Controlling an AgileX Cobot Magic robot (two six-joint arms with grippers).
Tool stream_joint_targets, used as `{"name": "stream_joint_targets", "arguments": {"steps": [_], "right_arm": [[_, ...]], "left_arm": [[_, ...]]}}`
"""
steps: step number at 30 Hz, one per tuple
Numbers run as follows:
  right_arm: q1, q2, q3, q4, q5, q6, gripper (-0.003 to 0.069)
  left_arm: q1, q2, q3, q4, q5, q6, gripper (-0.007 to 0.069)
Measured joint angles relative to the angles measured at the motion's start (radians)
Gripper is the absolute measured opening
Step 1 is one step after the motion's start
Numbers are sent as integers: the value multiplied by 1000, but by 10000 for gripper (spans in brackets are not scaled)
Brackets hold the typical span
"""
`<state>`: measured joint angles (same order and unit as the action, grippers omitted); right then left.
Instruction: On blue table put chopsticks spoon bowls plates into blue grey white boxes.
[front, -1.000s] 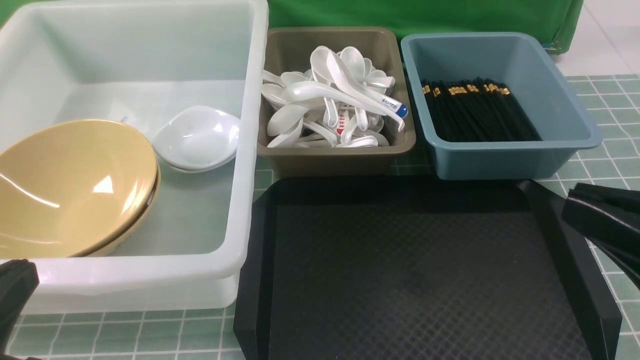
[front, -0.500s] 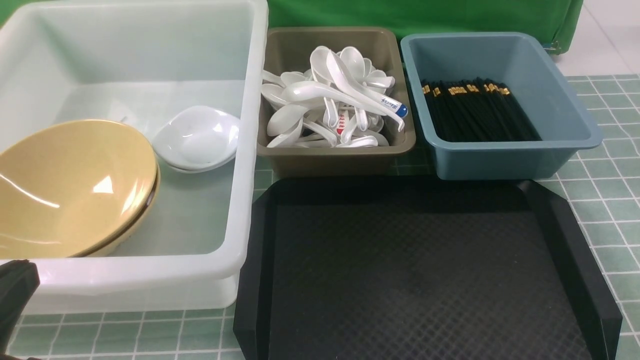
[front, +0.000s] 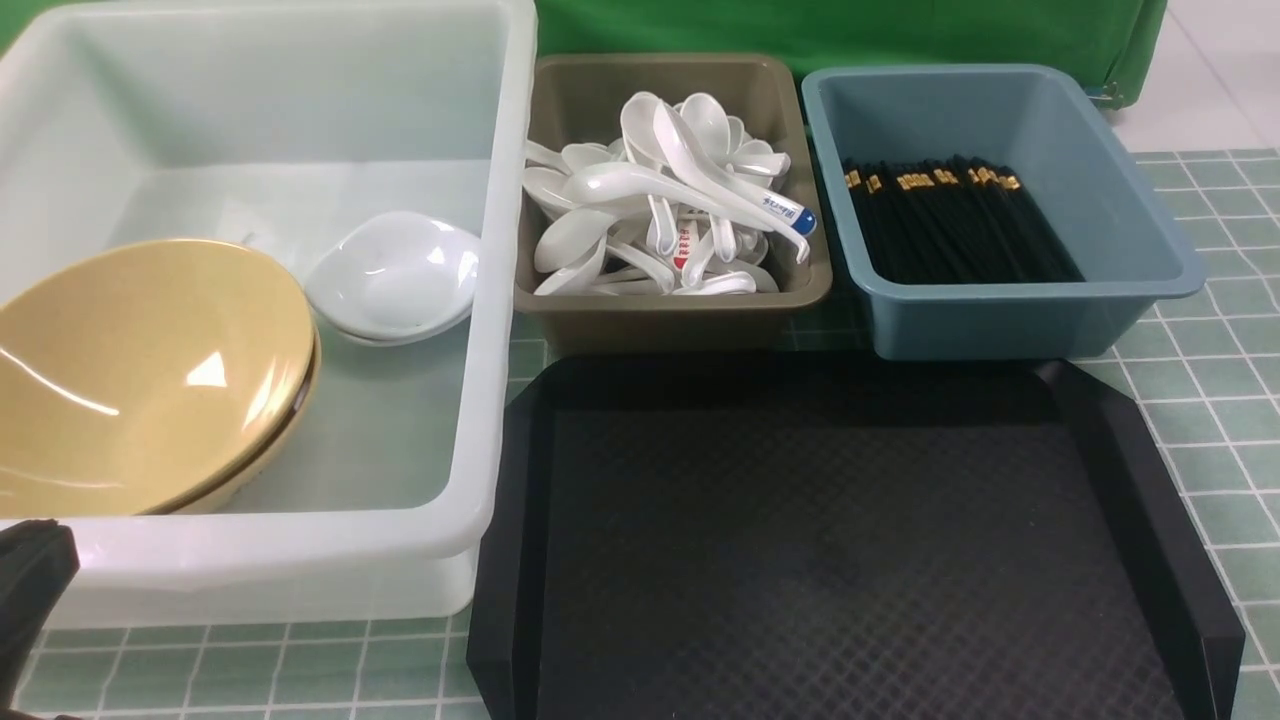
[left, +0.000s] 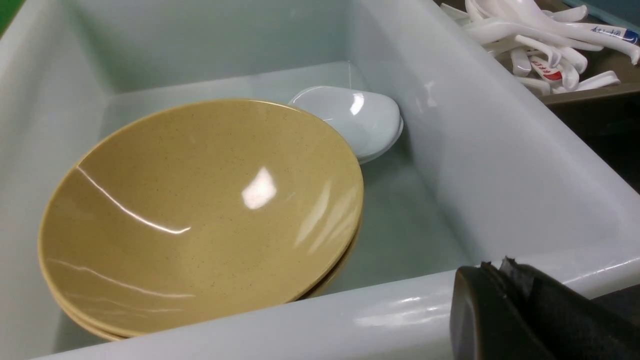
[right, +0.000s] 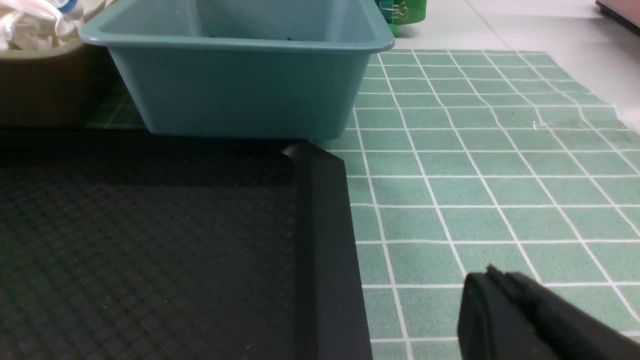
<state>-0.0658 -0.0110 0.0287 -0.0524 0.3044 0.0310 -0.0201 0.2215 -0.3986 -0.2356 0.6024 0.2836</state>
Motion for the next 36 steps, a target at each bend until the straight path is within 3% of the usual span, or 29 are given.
{"name": "stream_joint_targets", "arguments": {"steps": [21,23,26,30,36], "right_arm": [[-1,0,0,0,1,0,38],[-1,0,0,0,1,0,40],[-1,0,0,-1,1,0,41],[-1,0,0,-1,1,0,44],[-1,0,-1,-1,2,0,47]], "left_arm": [[0,0,6,-4,-7,2,-6],[0,-3,30,-20,-56,2,-6],[4,-41,126,-64,-254,-11,-6],[54,-145,308,19,-499,-120,-6],[83,-230,424,149,-466,-296,-6]]}}
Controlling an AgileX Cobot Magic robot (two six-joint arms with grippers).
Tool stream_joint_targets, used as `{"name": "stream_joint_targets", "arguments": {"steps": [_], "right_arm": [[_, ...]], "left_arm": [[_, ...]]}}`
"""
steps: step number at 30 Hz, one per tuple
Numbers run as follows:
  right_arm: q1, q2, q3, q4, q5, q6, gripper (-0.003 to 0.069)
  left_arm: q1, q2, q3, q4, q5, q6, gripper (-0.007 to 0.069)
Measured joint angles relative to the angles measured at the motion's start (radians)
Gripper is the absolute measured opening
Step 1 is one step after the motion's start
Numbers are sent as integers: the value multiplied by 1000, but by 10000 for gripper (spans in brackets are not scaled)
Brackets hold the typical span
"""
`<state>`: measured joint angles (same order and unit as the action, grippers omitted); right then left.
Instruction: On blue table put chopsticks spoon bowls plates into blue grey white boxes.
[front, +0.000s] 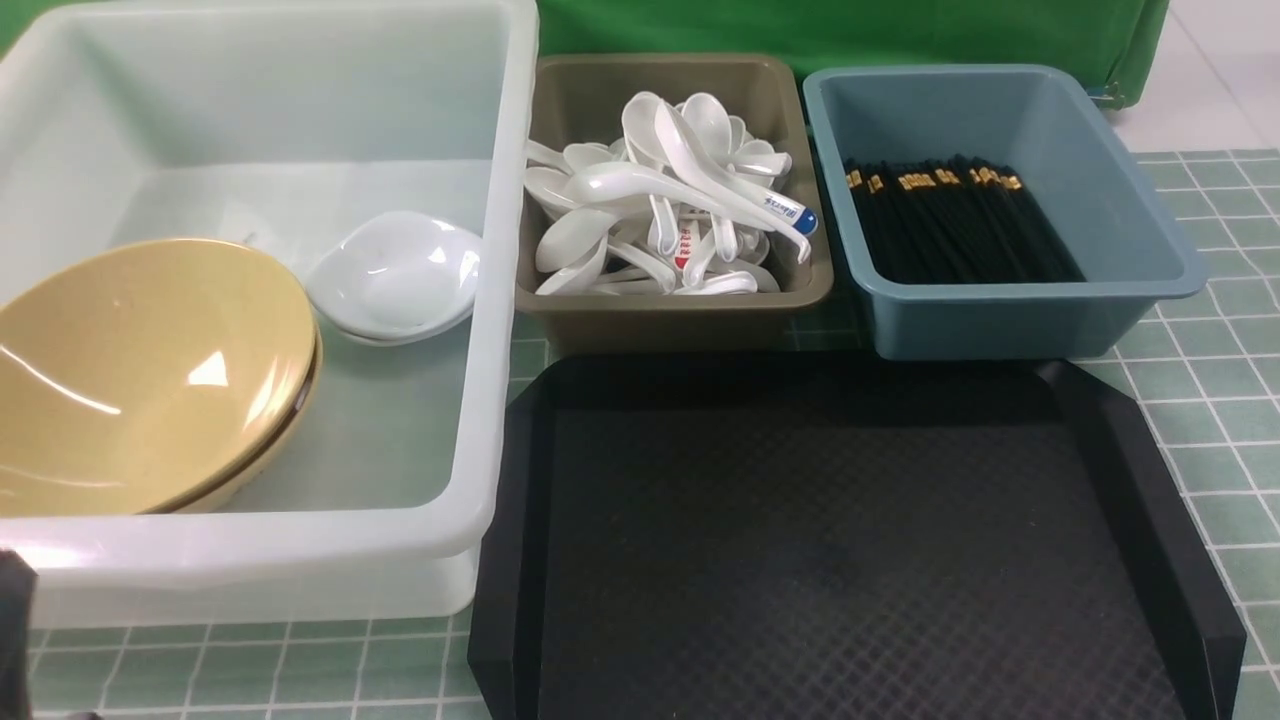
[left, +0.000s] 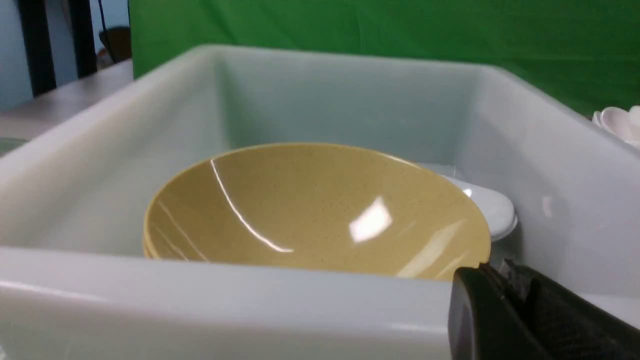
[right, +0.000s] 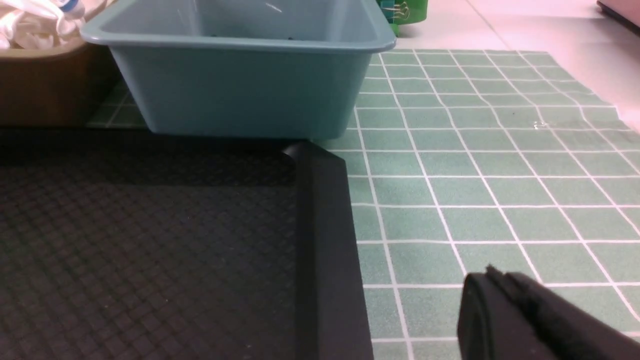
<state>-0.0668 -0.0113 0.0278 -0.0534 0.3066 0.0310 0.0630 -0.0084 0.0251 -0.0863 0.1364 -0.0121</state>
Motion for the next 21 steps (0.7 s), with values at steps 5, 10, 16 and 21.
{"name": "stream_joint_targets", "arguments": {"steps": [5,10,16,21], "right_arm": [[0,0,0,-1,2,0,52],[0,0,0,-1,2,0,57],[0,0,0,-1,2,0,66],[0,0,0,-1,2,0,71]], "left_arm": [[-2,-3,2,9,169,26,-11],[-2,-4,2,6,174,61,-13],[-2,-4,2,-4,178,65,-13],[-2,-4,2,-7,179,65,-13]]}}
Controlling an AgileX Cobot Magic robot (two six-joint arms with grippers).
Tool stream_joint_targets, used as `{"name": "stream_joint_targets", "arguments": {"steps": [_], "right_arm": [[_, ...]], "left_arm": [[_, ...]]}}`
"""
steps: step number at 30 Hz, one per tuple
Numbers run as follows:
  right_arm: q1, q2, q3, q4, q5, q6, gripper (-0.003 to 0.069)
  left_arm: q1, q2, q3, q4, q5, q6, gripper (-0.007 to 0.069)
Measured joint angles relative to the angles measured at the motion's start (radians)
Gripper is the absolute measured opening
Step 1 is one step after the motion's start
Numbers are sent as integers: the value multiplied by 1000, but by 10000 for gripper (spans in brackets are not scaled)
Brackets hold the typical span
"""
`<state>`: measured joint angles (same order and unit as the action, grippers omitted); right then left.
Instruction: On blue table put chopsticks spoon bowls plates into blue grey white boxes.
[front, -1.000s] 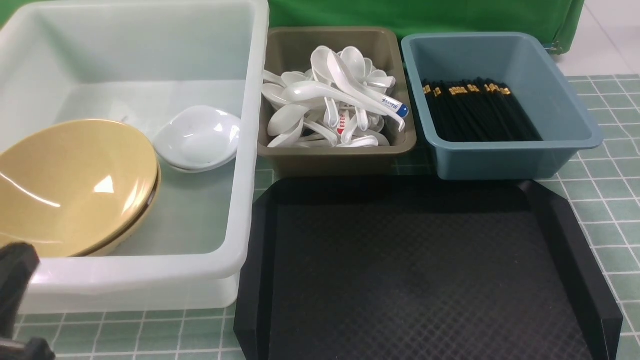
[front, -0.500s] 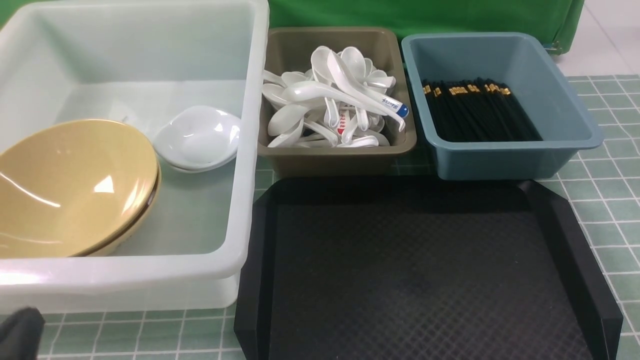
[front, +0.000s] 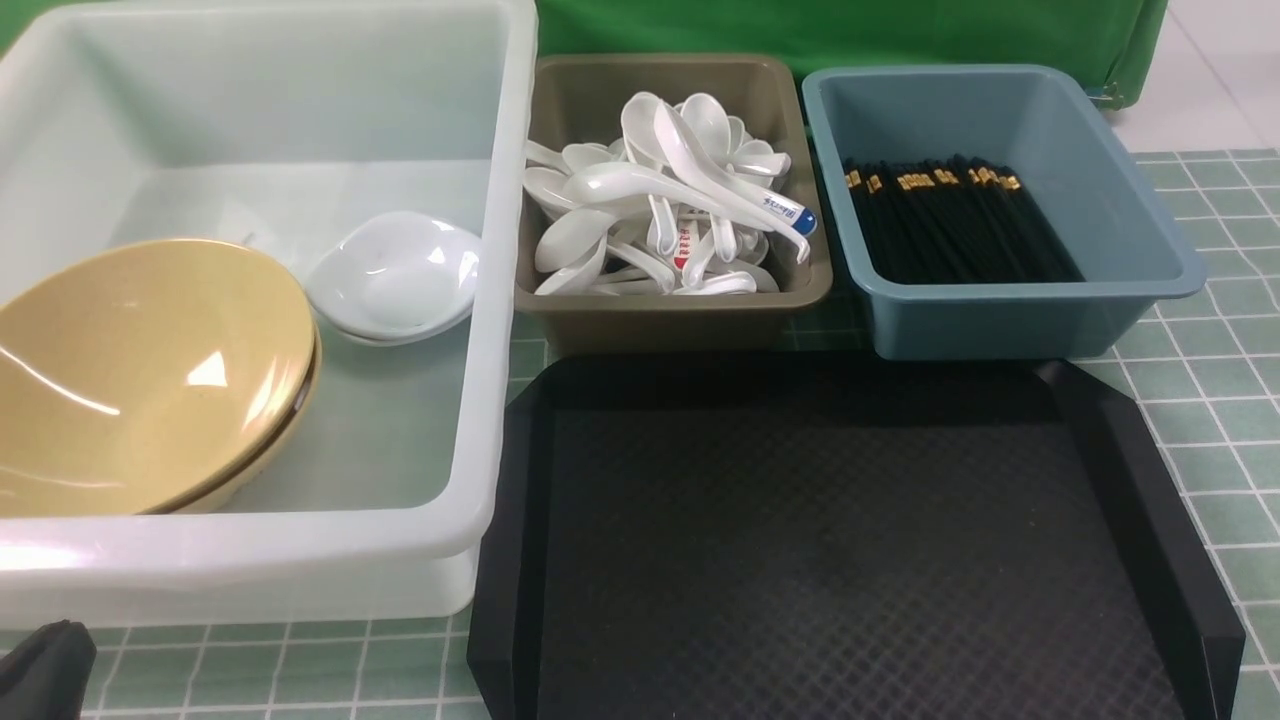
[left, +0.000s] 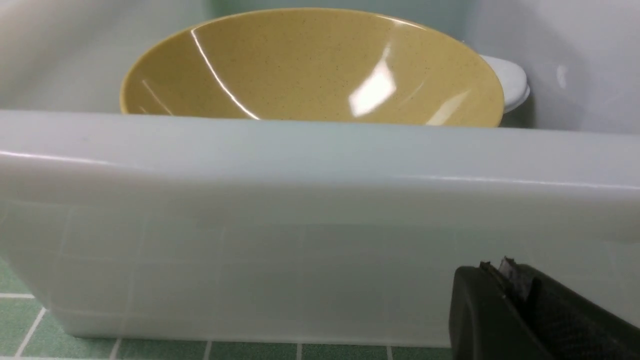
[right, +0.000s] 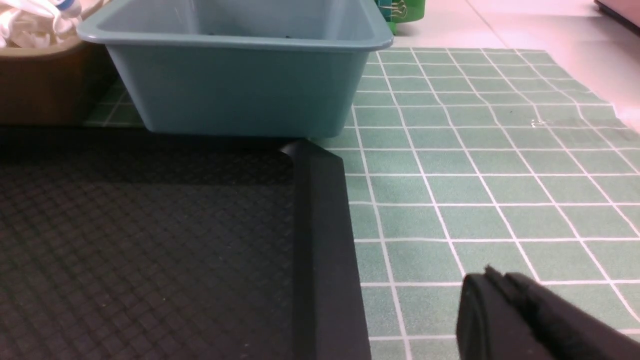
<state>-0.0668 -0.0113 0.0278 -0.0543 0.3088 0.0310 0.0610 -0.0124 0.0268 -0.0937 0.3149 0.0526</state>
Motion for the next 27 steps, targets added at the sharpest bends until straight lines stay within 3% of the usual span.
{"name": "stream_joint_targets", "arguments": {"steps": [27], "right_arm": [[0,0,0,0,0,0,81]], "left_arm": [[0,0,0,-2,0,0,-13]]}}
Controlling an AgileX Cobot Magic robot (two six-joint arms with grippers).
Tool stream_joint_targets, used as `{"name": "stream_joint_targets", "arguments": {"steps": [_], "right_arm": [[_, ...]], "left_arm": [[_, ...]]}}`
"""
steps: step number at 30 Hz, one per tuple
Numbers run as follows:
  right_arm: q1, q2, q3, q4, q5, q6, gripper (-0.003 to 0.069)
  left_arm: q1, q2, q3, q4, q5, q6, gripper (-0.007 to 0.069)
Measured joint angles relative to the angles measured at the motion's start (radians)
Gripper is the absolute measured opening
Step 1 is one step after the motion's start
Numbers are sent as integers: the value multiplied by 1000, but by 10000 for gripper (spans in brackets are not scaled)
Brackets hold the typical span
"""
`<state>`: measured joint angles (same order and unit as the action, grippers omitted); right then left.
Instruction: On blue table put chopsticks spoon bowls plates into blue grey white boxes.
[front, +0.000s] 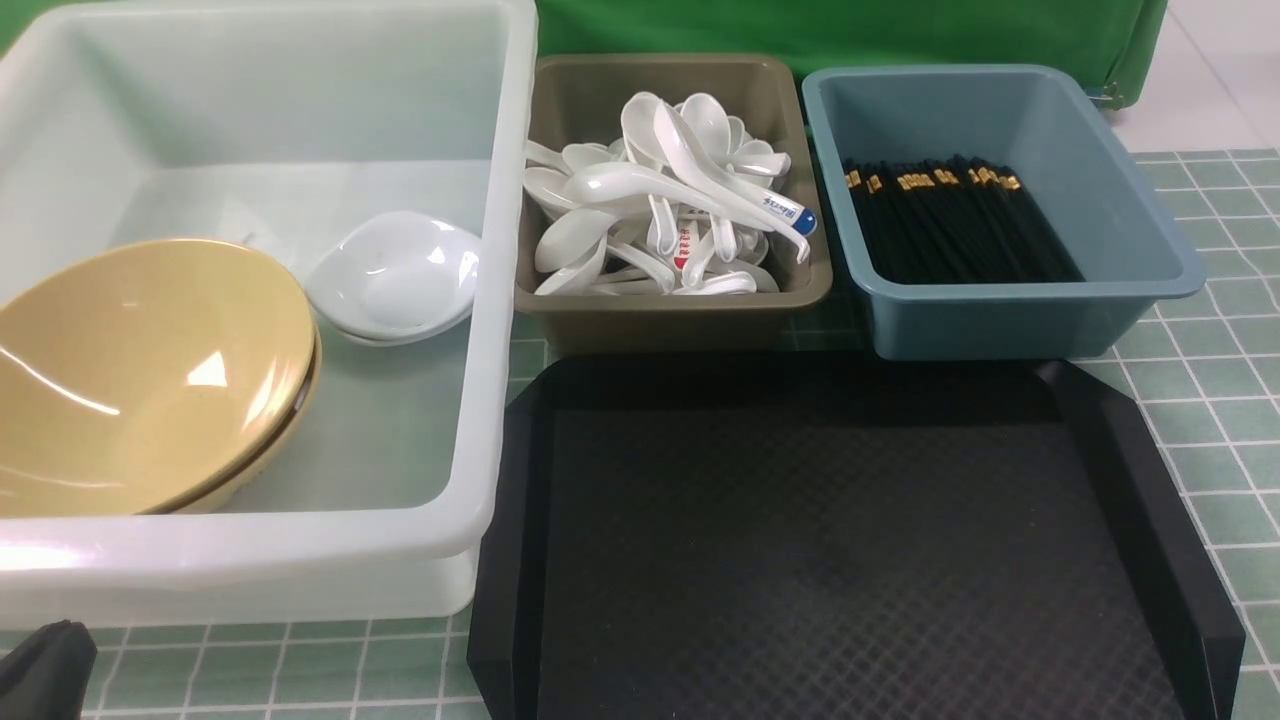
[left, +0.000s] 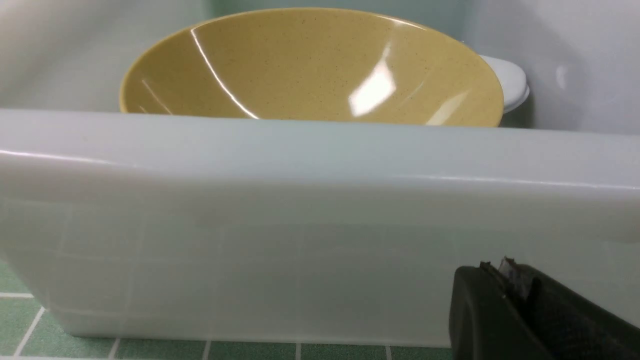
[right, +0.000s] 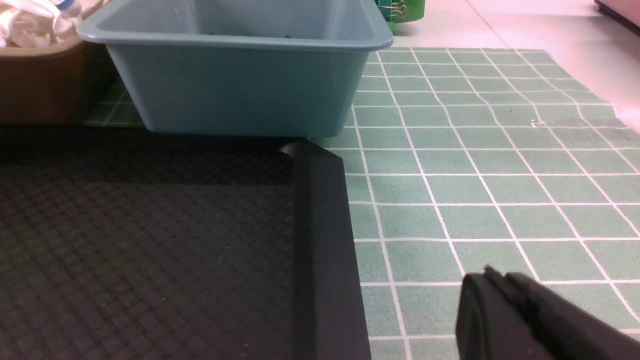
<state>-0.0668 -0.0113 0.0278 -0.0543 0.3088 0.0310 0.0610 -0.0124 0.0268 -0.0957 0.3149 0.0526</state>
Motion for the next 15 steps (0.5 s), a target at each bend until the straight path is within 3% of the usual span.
{"name": "stream_joint_targets", "arguments": {"steps": [15], "right_arm": [[0,0,0,0,0,0,90]], "left_arm": [[0,0,0,0,0,0,-13]]}}
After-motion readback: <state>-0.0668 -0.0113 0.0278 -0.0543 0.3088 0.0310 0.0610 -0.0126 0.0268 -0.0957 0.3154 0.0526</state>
